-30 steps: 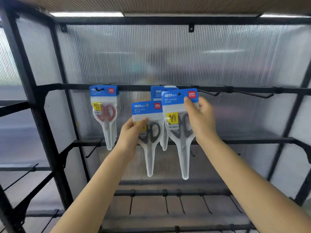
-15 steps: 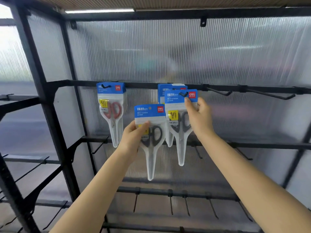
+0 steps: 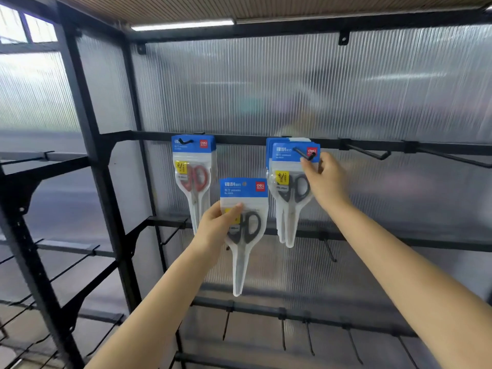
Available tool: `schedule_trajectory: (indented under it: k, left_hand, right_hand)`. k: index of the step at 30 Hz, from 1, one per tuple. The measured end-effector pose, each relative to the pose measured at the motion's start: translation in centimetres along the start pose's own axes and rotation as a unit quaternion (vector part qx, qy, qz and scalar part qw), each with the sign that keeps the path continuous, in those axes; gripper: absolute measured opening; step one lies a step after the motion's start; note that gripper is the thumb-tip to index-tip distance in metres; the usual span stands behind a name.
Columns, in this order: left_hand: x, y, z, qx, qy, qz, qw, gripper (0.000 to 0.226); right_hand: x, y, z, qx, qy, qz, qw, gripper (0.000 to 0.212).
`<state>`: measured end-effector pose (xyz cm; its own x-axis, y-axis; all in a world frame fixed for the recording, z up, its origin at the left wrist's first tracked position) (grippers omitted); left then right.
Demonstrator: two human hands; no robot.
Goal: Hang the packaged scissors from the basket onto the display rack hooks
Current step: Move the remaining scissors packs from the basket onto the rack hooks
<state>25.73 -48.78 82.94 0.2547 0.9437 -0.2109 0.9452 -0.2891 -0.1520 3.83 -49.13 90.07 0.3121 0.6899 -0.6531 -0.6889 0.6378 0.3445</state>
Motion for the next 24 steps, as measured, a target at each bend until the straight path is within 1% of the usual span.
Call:
schedule_trajectory:
  k: [2, 5, 7, 11, 13, 14, 16, 17, 19, 20, 24]
  left_hand:
    - [-0.1, -0.7, 0.3, -0.005, 0.001, 0.019, 1.000, 0.014]
    - [0.1, -1.9, 0.8, -0.014, 0.001, 0.047, 0.999, 0.013]
    - [0.2, -3.0, 1.2, -0.023, -0.003, 0.075, 0.997, 0.013]
    - [0.6, -5.7, 1.8, -0.021, -0.013, 0.143, 0.989, 0.014]
    - [1.0, -7.1, 1.9, -0.017, -0.025, 0.171, 0.985, 0.015]
    - [1.2, -7.8, 1.8, -0.011, -0.030, 0.183, 0.983, 0.016]
    - [1.4, -8.8, 1.8, -0.005, -0.035, 0.197, 0.980, 0.017]
    - [1.6, -9.2, 1.9, -0.004, -0.036, 0.200, 0.979, 0.017]
    - [1.8, -9.6, 2.2, -0.003, -0.033, 0.204, 0.978, 0.016]
    - [1.9, -9.7, 2.3, 0.002, -0.029, 0.208, 0.978, 0.016]
    - [2.3, -9.8, 2.7, 0.018, -0.006, 0.212, 0.977, 0.015]
  right_hand:
    - [0.5, 0.7, 0.1, 0.033, 0.014, 0.010, 0.999, 0.022]
    - [2.0, 1.8, 0.5, 0.110, 0.057, 0.062, 0.990, 0.046]
    - [3.3, 2.9, 1.0, 0.139, 0.065, 0.102, 0.983, 0.053]
    - [5.7, 4.7, 2.2, 0.127, 0.043, 0.219, 0.966, 0.049]
    - [6.3, 5.4, 2.4, 0.136, 0.030, 0.248, 0.959, 0.043]
    - [6.4, 5.7, 2.4, 0.141, 0.027, 0.253, 0.957, 0.035]
    - [6.6, 6.3, 2.3, 0.143, 0.019, 0.259, 0.955, 0.008]
    - [6.6, 6.6, 2.3, 0.136, 0.015, 0.261, 0.956, 0.006]
    - [6.7, 7.1, 2.3, 0.129, 0.014, 0.266, 0.955, 0.018]
    - [6.8, 7.3, 2.5, 0.131, 0.016, 0.266, 0.955, 0.019]
    - [6.7, 7.9, 3.7, 0.150, 0.053, 0.250, 0.955, 0.007]
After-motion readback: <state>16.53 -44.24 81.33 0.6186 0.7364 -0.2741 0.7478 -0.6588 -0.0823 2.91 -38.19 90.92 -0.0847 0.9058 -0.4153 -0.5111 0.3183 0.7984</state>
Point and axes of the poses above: each hand's wrist, its own x-axis away from the middle knuckle, its own y-axis out of the back of the hand, z = x × y, the point moved 4 cm from there along -x, towards the middle knuckle, and after that the axes turned 4 degrees about z, right-handed, at the moved point
